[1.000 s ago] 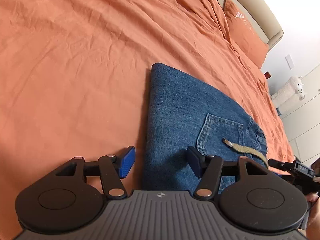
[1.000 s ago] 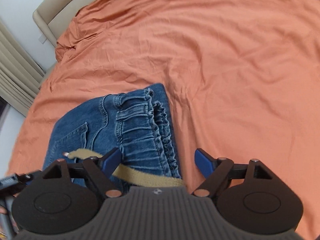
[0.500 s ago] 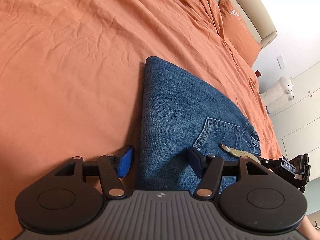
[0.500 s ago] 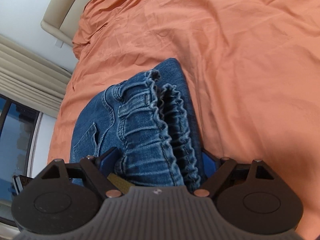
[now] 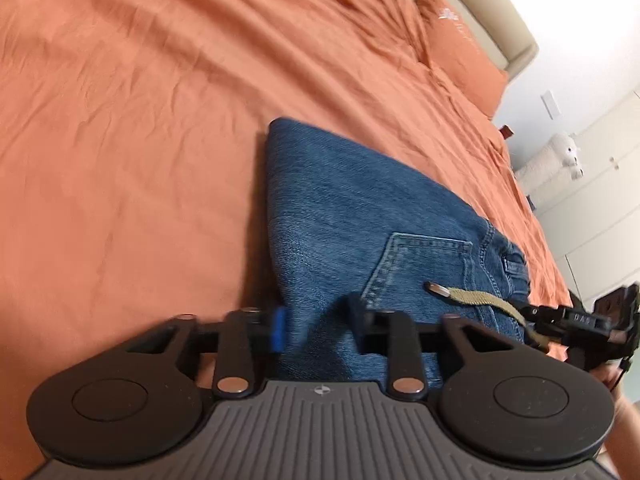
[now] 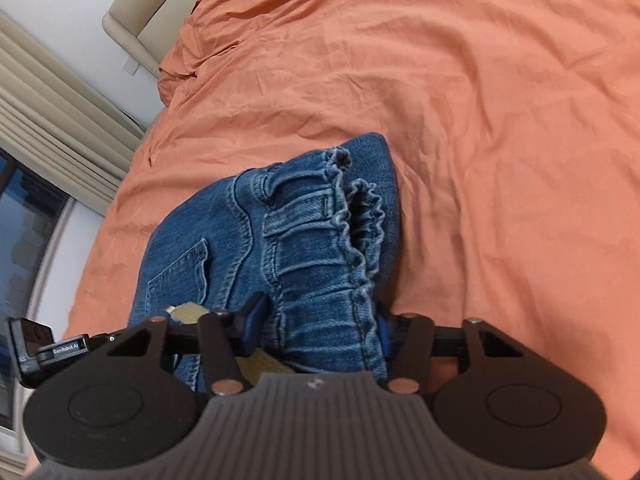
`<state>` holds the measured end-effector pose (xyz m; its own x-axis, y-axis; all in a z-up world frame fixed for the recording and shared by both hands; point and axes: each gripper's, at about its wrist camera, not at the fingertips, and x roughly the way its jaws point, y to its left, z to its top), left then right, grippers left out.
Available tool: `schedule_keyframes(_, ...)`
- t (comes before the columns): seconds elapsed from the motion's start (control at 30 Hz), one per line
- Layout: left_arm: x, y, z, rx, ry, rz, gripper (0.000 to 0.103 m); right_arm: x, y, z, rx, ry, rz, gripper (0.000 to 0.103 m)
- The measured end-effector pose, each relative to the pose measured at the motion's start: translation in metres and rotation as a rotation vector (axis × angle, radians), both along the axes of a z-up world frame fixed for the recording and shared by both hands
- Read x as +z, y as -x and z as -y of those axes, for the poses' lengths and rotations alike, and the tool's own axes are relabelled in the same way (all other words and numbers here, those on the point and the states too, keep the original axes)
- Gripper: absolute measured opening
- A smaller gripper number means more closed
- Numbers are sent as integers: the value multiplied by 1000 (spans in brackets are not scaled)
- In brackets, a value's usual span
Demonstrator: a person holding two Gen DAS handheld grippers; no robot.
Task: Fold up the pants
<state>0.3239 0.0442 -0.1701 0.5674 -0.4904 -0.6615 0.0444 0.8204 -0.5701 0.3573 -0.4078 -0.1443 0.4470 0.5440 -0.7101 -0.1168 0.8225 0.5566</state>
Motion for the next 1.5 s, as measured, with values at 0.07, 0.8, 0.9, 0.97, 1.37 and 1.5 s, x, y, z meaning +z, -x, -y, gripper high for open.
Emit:
schedule_keyframes(0.07, 5, 3, -1, 5, -2, 22, 8, 13, 4, -6, 16, 42, 22, 41)
schedule_keyframes(0.8, 91, 67, -56, 62, -95, 192, 6, 113, 64, -102, 112, 136, 131, 32)
schedule_keyframes(0.9, 102, 78, -73, 85, -125, 220, 6, 112, 70, -126, 124, 105, 136, 32)
schedule_keyframes(0.97, 109, 84, -84, 102, -157, 240, 6, 109, 72, -141, 128, 77, 136, 32)
schedule_keyframes(1.37, 112, 76, -138, 190, -286, 275, 6, 70, 54, -233, 150, -76, 113, 32)
schedule_keyframes(1.5, 92, 64, -146, 192, -312, 232, 6, 48, 45, -244, 151, -96, 87, 32)
